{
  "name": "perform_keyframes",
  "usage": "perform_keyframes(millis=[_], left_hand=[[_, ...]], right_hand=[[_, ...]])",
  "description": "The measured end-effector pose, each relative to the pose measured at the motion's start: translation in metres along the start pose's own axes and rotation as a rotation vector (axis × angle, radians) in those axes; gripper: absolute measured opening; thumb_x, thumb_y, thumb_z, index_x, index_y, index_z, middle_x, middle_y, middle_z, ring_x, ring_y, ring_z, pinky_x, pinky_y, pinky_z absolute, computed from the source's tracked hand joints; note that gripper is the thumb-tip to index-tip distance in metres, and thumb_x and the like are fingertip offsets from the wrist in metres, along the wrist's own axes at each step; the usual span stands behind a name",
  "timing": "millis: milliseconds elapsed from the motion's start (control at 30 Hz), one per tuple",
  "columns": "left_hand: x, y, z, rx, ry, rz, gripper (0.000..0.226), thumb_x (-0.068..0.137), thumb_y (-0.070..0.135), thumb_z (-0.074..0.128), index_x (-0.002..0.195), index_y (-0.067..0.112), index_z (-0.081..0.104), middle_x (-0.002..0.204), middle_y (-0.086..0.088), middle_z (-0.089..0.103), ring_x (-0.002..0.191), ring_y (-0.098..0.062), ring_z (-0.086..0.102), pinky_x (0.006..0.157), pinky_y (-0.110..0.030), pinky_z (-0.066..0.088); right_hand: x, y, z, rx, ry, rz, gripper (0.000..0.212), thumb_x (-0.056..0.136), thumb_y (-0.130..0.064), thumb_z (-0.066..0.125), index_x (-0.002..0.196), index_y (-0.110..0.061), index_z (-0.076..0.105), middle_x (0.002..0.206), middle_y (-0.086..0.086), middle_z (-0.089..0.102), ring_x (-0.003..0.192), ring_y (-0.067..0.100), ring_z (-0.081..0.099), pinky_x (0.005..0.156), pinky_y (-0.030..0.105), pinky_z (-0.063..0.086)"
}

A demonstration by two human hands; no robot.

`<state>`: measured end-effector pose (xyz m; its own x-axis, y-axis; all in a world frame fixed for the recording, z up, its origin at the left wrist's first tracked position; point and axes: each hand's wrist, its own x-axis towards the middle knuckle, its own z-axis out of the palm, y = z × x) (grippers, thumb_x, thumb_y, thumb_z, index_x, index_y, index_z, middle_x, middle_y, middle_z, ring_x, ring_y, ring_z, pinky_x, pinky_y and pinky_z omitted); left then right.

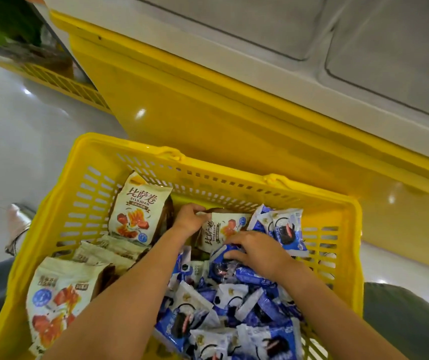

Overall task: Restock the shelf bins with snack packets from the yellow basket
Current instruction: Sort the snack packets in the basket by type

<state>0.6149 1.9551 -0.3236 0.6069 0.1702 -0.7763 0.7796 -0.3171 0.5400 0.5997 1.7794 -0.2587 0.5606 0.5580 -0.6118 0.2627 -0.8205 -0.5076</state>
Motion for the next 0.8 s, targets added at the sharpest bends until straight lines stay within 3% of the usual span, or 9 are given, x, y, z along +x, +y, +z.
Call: perform_keyframes(millis=[67,200,267,333,433,533,633,733,800], left_hand=[[-0.008,0.004,0.001,0.049,0.068,0.085,0.029,0.085,0.012,0.065,0.112,0.002,0.061,0.113,-0.015,0.063,0.105,-0.025,0.058,0.076,-0.020,0.038],[-0.041,0.023,-0.005,0.187,0.189,0.353,0.017,0.086,0.014,0.064,0.102,0.009,0.061,0.110,-0.005,0.062,0.086,-0.004,0.055,0.068,-0.001,0.035],[-0.061,0.033,-0.013,0.303,0.248,0.519,0.014,0.087,0.016,0.063,0.100,0.012,0.062,0.109,-0.002,0.061,0.095,-0.010,0.058,0.076,-0.011,0.038],[-0.083,0.042,-0.023,0.401,0.275,0.653,0.013,0.088,0.018,0.061,0.100,0.014,0.062,0.107,0.002,0.060,0.089,-0.011,0.058,0.076,-0.020,0.041],[-0.112,0.053,-0.042,0.478,0.304,0.766,0.017,0.090,0.024,0.058,0.105,0.017,0.061,0.106,0.005,0.057,0.085,-0.008,0.053,0.074,-0.019,0.039],[-0.141,0.063,-0.065,0.488,0.325,0.859,0.019,0.093,0.025,0.053,0.109,0.016,0.059,0.107,0.004,0.056,0.090,-0.010,0.054,0.078,-0.025,0.045],[-0.172,0.074,-0.087,0.526,0.285,0.971,0.019,0.093,0.022,0.052,0.108,0.014,0.060,0.105,0.002,0.056,0.091,-0.014,0.056,0.079,-0.031,0.046],[-0.196,0.083,-0.108,0.519,0.207,1.071,0.014,0.091,0.018,0.056,0.100,0.011,0.064,0.097,0.000,0.057,0.083,-0.014,0.055,0.076,-0.036,0.045],[-0.210,0.086,-0.120,0.490,0.129,1.119,0.010,0.089,0.016,0.059,0.094,0.012,0.067,0.093,0.001,0.056,0.077,-0.009,0.051,0.073,-0.033,0.042]], right_hand=[[0.002,-0.001,-0.001,0.044,0.022,0.059,0.042,0.093,-0.043,0.049,0.127,-0.019,0.056,0.128,0.006,0.058,0.111,0.024,0.055,0.090,0.035,0.045],[0.005,-0.006,-0.002,0.050,0.064,0.128,0.031,0.097,-0.037,0.046,0.105,-0.011,0.062,0.104,0.010,0.063,0.093,0.025,0.059,0.074,0.034,0.045],[0.004,-0.011,-0.003,0.052,0.016,0.143,0.028,0.098,-0.036,0.044,0.087,-0.016,0.062,0.089,0.003,0.060,0.088,0.023,0.058,0.072,0.033,0.042],[0.000,-0.017,-0.005,0.102,0.010,0.147,0.033,0.099,-0.036,0.041,0.075,-0.019,0.055,0.079,0.000,0.056,0.082,0.022,0.055,0.071,0.033,0.040],[-0.009,-0.026,-0.007,0.234,0.245,0.114,0.030,0.097,-0.036,0.044,0.096,-0.010,0.058,0.092,0.007,0.060,0.083,0.020,0.057,0.072,0.028,0.044],[-0.024,-0.048,-0.011,0.361,0.611,0.052,0.036,0.085,-0.045,0.051,0.092,-0.012,0.041,0.080,0.003,0.046,0.066,0.015,0.045,0.060,0.023,0.039],[-0.036,-0.071,-0.024,0.155,0.926,-0.091,0.057,0.076,-0.045,0.061,0.104,0.003,0.046,0.099,0.014,0.047,0.090,0.022,0.050,0.081,0.021,0.040],[-0.044,-0.093,-0.044,0.042,0.883,-0.191,0.090,0.067,-0.045,0.073,0.130,0.007,0.037,0.129,0.019,0.044,0.123,0.025,0.041,0.105,0.029,0.032],[-0.050,-0.110,-0.055,0.135,0.709,-0.261,0.093,0.067,-0.049,0.074,0.138,-0.007,0.032,0.128,-0.004,0.045,0.121,0.008,0.043,0.100,0.019,0.035]])
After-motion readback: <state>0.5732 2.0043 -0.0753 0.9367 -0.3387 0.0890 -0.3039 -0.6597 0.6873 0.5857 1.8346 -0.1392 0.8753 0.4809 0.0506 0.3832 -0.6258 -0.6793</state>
